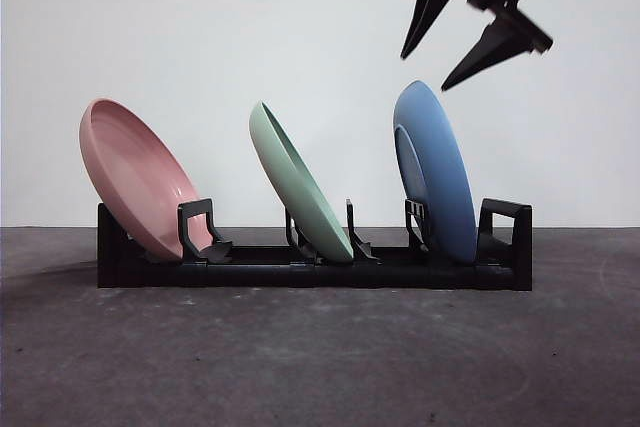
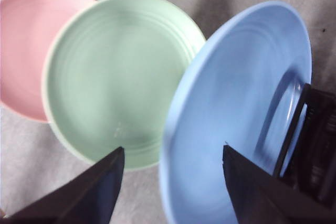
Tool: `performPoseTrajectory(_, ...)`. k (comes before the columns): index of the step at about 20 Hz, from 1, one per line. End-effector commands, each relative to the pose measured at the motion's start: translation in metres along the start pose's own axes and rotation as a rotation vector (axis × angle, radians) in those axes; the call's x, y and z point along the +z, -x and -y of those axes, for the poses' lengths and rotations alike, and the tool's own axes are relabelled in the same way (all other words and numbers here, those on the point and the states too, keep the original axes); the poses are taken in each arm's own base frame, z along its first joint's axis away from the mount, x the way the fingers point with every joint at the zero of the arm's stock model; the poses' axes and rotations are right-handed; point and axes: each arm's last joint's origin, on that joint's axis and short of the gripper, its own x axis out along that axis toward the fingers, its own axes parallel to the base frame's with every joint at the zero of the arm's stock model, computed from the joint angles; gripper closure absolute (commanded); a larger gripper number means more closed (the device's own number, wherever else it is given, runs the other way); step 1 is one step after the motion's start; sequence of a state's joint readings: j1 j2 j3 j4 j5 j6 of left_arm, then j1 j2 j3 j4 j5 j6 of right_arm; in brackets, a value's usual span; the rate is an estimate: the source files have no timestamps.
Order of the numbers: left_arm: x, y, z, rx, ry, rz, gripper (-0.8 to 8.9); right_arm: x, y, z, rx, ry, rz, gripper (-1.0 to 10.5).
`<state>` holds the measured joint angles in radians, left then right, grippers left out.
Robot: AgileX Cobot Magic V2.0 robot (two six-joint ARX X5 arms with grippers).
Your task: Place the plate
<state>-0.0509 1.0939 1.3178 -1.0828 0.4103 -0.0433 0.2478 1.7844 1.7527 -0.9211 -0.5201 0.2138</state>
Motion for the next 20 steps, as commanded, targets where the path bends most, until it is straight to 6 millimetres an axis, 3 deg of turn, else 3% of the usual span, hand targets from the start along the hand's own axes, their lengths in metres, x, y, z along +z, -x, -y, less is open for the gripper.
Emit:
performPoseTrajectory(1,0.005,0.002,0.001,0.0,-0.021,0.016,5.0,0.007,-0.009,0.001,0.009,0.012,0.008,6.6)
performPoseTrajectory(5,0.005,0.002,0.001,0.0,-0.022,0.016,5.0,0.009,-0.012,-0.001,0.019,0.027,0.021,7.5)
performPoseTrajectory(11,0.005,0.002,0.001,0.0,-0.022,0.015,5.0,0.009,-0.027,-0.002,0.047,0.032,-0.009,7.8)
performPoseTrajectory(14,0.005,0.002,0.001,0.0,-0.022,0.016,5.0,0.008,-0.028,-0.003,0.049,0.036,-0.01,9.3)
performPoseTrajectory(20,0.005,0.002,0.001,0.0,-0.022,0.016,5.0,0.006,-0.021,-0.005,0.078,0.024,-0.025,9.3)
